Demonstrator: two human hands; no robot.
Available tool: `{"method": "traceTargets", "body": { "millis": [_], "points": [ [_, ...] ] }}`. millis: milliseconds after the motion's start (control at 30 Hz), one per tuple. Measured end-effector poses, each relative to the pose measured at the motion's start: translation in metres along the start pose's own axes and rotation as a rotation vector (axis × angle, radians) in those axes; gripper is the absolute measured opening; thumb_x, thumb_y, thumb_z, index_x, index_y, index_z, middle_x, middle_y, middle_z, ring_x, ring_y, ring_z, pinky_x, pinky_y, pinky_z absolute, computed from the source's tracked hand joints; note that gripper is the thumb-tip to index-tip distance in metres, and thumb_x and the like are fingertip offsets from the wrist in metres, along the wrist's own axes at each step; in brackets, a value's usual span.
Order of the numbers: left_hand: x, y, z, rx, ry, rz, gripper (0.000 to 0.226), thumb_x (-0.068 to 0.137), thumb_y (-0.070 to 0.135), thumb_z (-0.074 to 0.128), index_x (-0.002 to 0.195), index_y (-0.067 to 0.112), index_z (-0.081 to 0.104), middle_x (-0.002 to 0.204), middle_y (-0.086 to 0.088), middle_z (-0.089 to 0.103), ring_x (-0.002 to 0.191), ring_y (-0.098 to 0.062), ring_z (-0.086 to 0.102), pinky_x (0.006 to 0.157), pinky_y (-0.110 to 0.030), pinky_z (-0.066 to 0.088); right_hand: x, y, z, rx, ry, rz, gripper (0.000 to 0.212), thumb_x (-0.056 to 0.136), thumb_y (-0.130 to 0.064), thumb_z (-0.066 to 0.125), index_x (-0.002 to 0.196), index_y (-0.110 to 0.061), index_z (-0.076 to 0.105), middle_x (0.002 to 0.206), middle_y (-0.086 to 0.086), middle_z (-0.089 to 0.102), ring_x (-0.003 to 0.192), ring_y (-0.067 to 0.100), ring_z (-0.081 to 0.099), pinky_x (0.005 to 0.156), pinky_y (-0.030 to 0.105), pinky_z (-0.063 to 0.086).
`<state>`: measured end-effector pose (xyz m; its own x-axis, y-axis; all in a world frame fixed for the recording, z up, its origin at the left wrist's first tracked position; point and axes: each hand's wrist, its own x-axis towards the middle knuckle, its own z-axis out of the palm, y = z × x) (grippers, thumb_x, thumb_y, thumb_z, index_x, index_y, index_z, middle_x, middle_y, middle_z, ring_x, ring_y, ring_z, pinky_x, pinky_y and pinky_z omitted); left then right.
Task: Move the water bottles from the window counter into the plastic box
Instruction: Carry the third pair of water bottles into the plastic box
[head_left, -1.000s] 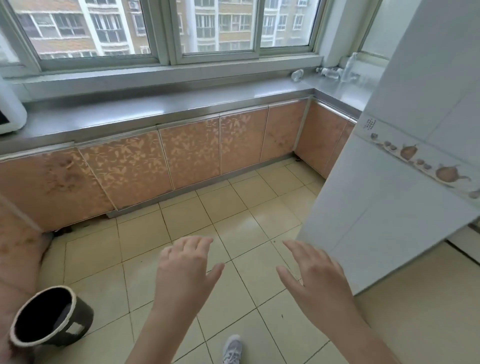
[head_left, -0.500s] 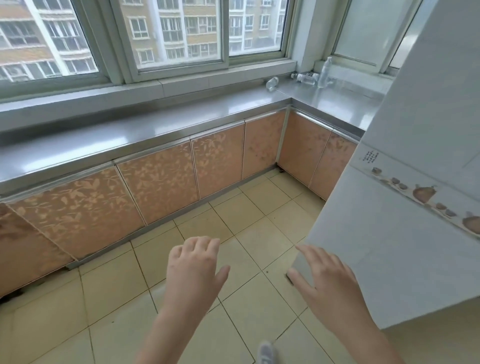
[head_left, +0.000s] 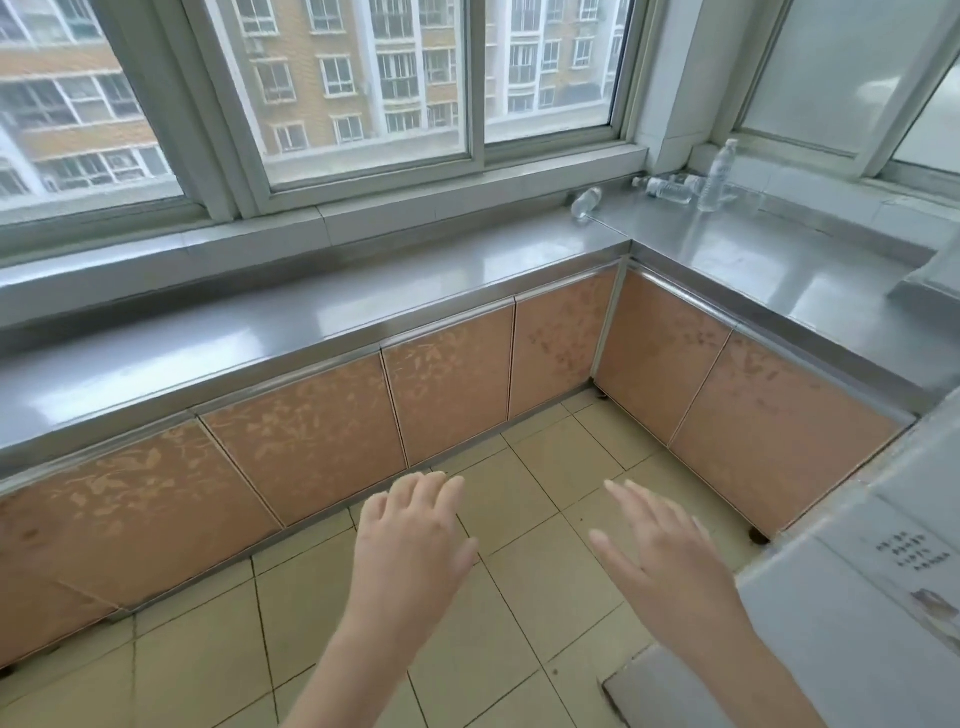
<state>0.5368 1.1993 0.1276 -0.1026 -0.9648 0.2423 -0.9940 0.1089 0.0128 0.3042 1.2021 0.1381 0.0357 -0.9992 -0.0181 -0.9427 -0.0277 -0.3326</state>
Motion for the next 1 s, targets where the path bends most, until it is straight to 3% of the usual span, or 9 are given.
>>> {"method": "traceTargets", "body": {
  "millis": [367,500,600,700,833,1000],
  "points": [
    [0.201,0.010,0.047,-0.035,-0.002,0.051,0.061,0.051,0.050,0.088,0.102,0.020,0.074,0.099,0.006,0.073,0.093,-0.019,0.070,0.069,-0.036,0.056,0.176,0.029,-0.013,0.009,0.005,0.069,0.081,0.073,-0.069,0.008,0.143,-0.037,0.029,0.151,-0.014,0.031,0.139,0.008,0.024,0.116,0.038,0.019],
    [0.282,0.011,0.071,-0.084,-0.043,0.107,0.060,0.052,0.049,0.088,0.103,0.021,0.073,0.101,0.007,0.072,0.095,-0.019,0.069,0.070,-0.036,0.056,0.244,0.038,-0.016,0.019,-0.009,0.157,0.063,0.087,-0.064,0.023,0.144,-0.037,0.027,0.152,-0.015,0.027,0.141,0.007,0.022,0.116,0.037,0.014],
    [0.342,0.012,0.086,-0.108,-0.069,0.167,0.060,0.050,0.050,0.088,0.101,0.022,0.074,0.100,0.007,0.072,0.094,-0.019,0.070,0.068,-0.035,0.056,0.291,0.040,-0.023,0.006,-0.015,0.223,0.075,0.078,-0.068,0.008,0.144,-0.038,0.026,0.152,-0.016,0.027,0.140,0.006,0.022,0.117,0.037,0.016],
    [0.400,0.017,0.102,-0.128,-0.088,0.247,0.059,0.050,0.048,0.088,0.101,0.022,0.074,0.101,0.008,0.073,0.095,-0.019,0.070,0.071,-0.034,0.055,0.333,0.048,-0.028,0.039,0.002,0.299,0.060,0.090,-0.062,0.025,0.144,-0.038,0.025,0.153,-0.017,0.025,0.141,0.005,0.019,0.117,0.037,0.013],
    [0.470,0.034,0.118,-0.139,-0.123,0.314,0.056,0.058,0.050,0.084,0.106,0.024,0.072,0.105,0.010,0.071,0.099,-0.018,0.068,0.074,-0.034,0.055,0.380,0.065,-0.034,0.035,0.039,0.359,0.079,0.075,-0.071,0.008,0.144,-0.038,0.028,0.151,-0.017,0.028,0.140,0.004,0.022,0.116,0.036,0.017],
    [0.546,0.064,0.141,-0.161,-0.165,0.351,0.053,0.060,0.051,0.082,0.105,0.025,0.072,0.105,0.010,0.071,0.098,-0.017,0.068,0.073,-0.033,0.055,0.443,0.105,-0.038,0.063,0.009,0.417,0.081,0.072,-0.073,0.006,0.144,-0.041,0.025,0.152,-0.019,0.024,0.141,0.003,0.018,0.117,0.037,0.014]
  ]
}}
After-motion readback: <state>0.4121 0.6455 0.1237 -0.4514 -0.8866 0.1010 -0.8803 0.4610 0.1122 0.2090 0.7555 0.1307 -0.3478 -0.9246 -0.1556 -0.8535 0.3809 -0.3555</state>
